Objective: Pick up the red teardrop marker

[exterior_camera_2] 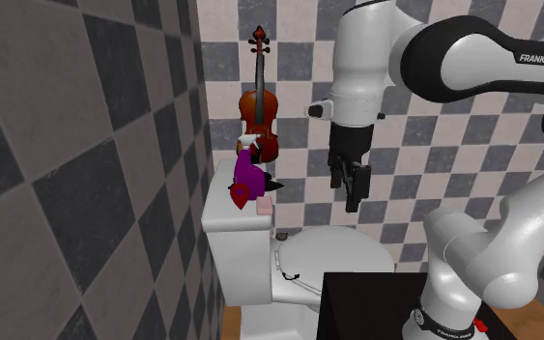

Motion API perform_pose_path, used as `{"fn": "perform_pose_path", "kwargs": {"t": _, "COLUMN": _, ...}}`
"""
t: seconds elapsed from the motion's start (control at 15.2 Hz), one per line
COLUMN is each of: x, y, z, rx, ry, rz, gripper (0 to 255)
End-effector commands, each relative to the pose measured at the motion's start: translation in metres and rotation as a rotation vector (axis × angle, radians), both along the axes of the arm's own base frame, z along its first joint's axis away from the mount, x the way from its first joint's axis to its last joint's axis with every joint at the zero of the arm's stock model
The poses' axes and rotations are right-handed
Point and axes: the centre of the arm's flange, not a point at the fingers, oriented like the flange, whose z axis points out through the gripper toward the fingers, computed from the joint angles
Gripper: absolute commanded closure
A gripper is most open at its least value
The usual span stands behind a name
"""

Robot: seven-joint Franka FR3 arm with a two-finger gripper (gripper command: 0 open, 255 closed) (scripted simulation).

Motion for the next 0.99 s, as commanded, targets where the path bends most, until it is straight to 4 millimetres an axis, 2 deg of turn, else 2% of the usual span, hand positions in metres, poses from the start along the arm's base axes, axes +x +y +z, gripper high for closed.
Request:
{"fn": "perform_pose_path", "kwargs": {"t": 0.0, "x": 0.000, "y": 0.000, "z": 0.000, "rx": 0.000, "ry": 0.000, "rz": 0.000, "gripper": 0}}
{"fn": "perform_pose_path", "kwargs": {"t": 0.92, "x": 0.130, "y": -0.136, "z": -0.030, "rx": 0.002, "ry": 0.052, "rz": -0.022, "gripper": 0}}
